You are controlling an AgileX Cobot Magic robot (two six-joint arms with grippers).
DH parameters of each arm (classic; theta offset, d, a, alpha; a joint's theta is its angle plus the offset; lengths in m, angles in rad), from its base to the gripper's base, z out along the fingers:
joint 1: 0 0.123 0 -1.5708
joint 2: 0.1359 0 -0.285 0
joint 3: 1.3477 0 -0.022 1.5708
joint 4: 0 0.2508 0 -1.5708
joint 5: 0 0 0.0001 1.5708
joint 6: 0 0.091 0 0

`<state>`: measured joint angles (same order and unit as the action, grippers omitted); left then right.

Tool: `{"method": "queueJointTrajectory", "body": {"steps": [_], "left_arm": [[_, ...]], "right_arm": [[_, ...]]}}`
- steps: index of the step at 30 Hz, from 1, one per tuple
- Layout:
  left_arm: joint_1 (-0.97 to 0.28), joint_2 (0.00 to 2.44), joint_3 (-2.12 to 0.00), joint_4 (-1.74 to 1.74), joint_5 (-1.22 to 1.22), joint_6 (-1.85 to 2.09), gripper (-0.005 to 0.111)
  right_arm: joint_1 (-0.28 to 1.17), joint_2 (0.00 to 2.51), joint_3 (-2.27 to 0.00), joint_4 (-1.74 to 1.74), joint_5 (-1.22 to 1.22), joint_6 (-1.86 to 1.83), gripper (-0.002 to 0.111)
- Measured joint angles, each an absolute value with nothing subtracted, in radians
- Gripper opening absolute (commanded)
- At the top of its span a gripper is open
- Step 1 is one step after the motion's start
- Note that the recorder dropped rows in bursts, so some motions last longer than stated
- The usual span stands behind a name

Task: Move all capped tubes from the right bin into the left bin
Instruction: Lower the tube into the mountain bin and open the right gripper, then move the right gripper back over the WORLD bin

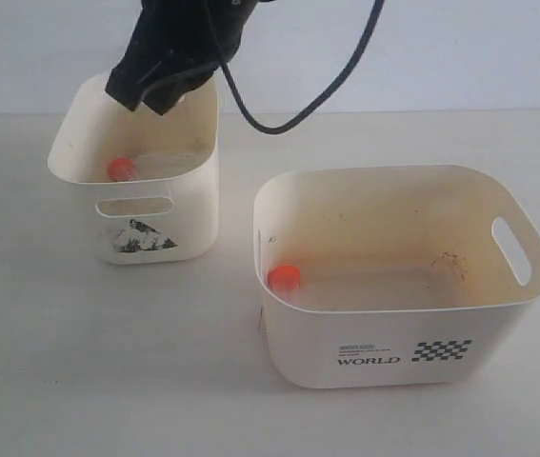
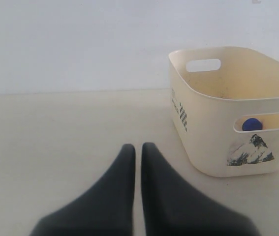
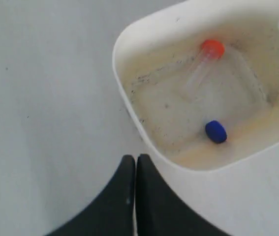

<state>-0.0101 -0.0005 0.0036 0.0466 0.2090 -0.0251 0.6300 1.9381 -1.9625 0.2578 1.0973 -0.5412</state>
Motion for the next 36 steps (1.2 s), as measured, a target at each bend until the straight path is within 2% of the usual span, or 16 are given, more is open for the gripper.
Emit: {"method": "queueJointTrajectory", "body": {"steps": [4, 10, 14, 18, 26, 36], "left_arm": [[-0.01, 0.0, 0.004, 0.047, 0.209, -0.025, 0.004], [-0.01, 0.0, 0.004, 0.047, 0.209, -0.025, 0.004], [-0.01, 0.0, 0.004, 0.047, 0.209, -0.025, 0.004], [-0.01, 0.0, 0.004, 0.047, 0.209, -0.025, 0.004], [-0.01, 0.0, 0.004, 0.047, 0.209, -0.025, 0.004], [-0.01, 0.0, 0.004, 0.047, 0.209, -0.025, 0.004]], "right_arm": [[0.63, 1.871, -1.952, 0.26, 1.202, -0.537, 0.0], [0.619, 1.717, -1.636, 0.282, 1.217, -0.586, 0.0], [0.553, 1.63, -1.461, 0.34, 1.222, -0.646, 0.0], [0.424, 1.549, -1.329, 0.385, 1.222, -0.7, 0.0], [0.198, 1.512, -1.206, 0.462, 1.145, -0.721, 0.0], [0.168, 1.511, -1.124, 0.459, 1.051, -0.717, 0.0]]}}
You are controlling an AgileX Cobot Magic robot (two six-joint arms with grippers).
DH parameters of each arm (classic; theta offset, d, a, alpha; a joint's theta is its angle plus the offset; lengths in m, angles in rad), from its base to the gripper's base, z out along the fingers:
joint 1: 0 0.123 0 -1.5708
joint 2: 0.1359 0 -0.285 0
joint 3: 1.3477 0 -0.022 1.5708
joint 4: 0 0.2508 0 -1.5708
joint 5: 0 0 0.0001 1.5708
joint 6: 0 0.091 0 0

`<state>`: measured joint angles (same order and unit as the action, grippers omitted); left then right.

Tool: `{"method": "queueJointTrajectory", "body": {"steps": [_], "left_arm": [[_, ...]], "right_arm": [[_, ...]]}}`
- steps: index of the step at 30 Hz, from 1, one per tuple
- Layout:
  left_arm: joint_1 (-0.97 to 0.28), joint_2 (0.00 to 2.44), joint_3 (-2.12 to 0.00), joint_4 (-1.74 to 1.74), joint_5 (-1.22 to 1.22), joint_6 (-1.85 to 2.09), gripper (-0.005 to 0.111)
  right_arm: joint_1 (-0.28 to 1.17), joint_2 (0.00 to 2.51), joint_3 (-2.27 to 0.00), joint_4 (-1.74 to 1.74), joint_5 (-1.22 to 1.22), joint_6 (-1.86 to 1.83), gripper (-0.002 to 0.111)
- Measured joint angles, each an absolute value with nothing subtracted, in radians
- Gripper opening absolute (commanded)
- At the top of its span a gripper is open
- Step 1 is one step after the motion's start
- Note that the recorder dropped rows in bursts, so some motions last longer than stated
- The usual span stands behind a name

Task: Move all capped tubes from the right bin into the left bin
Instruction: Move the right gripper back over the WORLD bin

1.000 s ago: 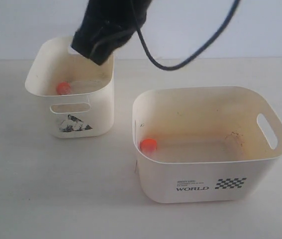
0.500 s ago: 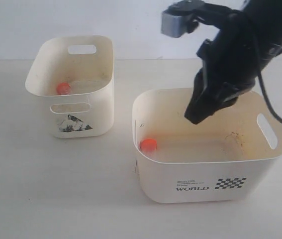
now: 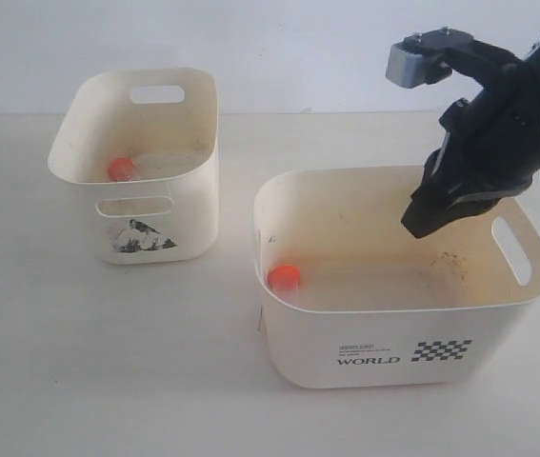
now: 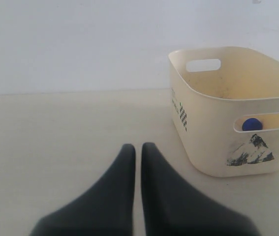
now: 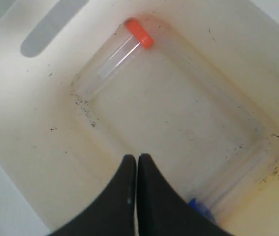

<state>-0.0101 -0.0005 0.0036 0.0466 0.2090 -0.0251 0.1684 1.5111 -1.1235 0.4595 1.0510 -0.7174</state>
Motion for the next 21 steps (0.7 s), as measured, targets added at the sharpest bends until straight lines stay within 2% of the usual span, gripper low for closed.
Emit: {"method": "queueJointTrajectory", "body": {"steps": [8, 14, 21], "left_arm": [[-0.01, 0.0, 0.004, 0.047, 0.209, -0.025, 0.004], [-0.01, 0.0, 0.004, 0.047, 0.209, -0.025, 0.004], [-0.01, 0.0, 0.004, 0.047, 0.209, -0.025, 0.004]], "right_arm": [[0.174, 1.59, -1.116, 0.43, 1.038, -0.688, 0.0], [0.294, 1.641, -1.116, 0.247, 0.976, -0.489, 0.0], [0.299, 1.682, -1.116, 0.205, 0.947, -0.444, 0.0]]}}
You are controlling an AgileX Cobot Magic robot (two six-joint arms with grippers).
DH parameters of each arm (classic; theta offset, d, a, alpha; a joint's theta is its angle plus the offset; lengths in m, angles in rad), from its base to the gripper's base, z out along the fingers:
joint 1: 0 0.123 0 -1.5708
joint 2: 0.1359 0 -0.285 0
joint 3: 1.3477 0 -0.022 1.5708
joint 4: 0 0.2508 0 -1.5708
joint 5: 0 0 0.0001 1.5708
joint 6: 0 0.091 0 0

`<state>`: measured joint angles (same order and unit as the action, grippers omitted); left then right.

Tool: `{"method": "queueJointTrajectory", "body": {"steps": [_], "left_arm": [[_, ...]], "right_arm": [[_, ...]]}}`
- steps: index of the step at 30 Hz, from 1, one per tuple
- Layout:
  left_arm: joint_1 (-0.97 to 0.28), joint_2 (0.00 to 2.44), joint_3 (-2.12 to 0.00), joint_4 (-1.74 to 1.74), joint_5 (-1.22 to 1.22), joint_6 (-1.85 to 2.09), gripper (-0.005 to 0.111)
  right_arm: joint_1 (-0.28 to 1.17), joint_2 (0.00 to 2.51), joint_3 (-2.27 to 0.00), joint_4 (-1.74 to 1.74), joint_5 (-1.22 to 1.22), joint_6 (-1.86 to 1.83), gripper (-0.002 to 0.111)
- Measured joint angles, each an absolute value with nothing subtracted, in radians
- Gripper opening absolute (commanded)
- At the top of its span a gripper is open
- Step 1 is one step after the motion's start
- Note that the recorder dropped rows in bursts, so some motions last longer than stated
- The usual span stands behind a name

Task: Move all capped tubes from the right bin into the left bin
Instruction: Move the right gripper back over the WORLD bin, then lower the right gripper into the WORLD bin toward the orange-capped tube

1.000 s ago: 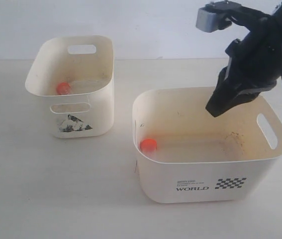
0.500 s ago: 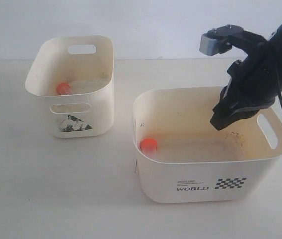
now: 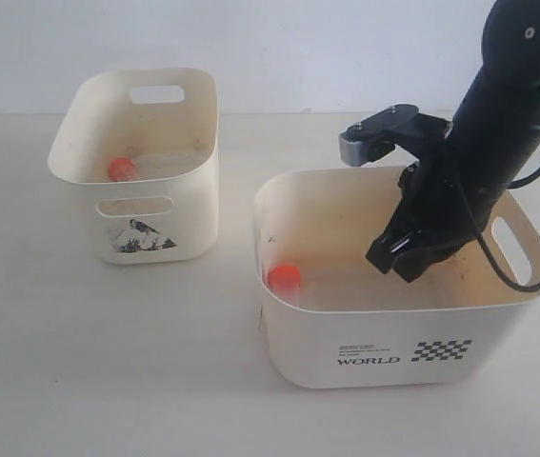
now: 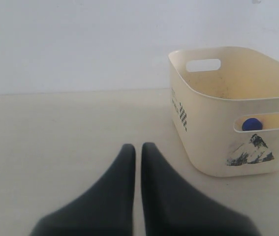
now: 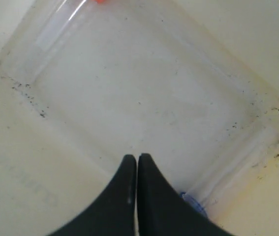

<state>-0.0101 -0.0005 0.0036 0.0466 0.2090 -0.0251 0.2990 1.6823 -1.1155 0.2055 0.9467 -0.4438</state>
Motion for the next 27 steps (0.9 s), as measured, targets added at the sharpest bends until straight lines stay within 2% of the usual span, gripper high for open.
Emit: {"method": "queueJointTrajectory", "body": {"steps": [20, 27], "left_arm": [[-0.01, 0.0, 0.004, 0.047, 0.209, -0.025, 0.004], [-0.01, 0.0, 0.004, 0.047, 0.209, -0.025, 0.004]], "right_arm": [[0.299, 1.814, -1.131, 0.148, 0.922, -0.384, 0.0], [0.388, 1.82, -1.196, -0.011, 0.969, -0.274, 0.0]]}}
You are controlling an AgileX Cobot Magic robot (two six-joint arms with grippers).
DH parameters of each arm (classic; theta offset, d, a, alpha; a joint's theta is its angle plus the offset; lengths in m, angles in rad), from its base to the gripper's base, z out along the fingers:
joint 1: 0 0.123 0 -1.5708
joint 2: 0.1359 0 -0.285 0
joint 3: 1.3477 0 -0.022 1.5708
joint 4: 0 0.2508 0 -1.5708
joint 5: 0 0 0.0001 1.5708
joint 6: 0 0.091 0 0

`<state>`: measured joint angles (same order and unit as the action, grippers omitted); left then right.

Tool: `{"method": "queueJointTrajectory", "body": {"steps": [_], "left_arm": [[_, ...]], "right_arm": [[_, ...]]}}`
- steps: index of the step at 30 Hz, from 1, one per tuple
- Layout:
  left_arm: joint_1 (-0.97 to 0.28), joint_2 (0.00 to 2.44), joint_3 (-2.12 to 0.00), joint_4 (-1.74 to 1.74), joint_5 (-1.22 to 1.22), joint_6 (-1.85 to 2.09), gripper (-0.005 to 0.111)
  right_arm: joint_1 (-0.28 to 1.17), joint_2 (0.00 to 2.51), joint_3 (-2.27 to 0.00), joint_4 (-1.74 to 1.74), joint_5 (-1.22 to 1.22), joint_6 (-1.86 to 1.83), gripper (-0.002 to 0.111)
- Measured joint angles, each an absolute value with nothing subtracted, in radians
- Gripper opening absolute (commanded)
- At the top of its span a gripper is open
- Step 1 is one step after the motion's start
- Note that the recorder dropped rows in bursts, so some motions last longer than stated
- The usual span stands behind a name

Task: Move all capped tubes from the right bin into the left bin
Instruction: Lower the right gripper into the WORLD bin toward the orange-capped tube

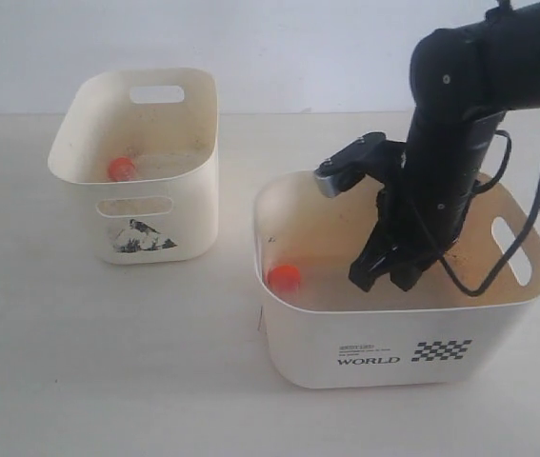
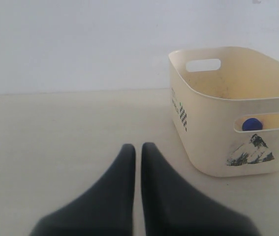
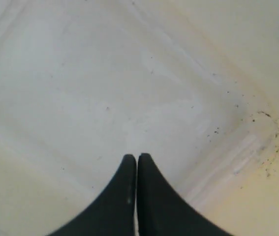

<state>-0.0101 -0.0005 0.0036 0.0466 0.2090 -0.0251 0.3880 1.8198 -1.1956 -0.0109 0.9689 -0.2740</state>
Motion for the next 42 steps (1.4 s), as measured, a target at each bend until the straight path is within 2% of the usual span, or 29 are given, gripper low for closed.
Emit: {"method": "queueJointTrajectory", "body": {"steps": [7, 26, 42], "left_arm": [[-0.01, 0.0, 0.004, 0.047, 0.209, -0.025, 0.004], [-0.01, 0.0, 0.004, 0.047, 0.209, -0.025, 0.004], [-0.01, 0.0, 0.004, 0.047, 0.209, -0.025, 0.004]], "right_arm": [[0.479, 1.82, -1.203, -0.223, 0.994, -0.113, 0.0], [0.487, 1.931, -1.204, -0.441, 1.047, 0.044, 0.0], [0.487, 1.912, -1.204, -0.069, 0.939, -0.21, 0.0]]}}
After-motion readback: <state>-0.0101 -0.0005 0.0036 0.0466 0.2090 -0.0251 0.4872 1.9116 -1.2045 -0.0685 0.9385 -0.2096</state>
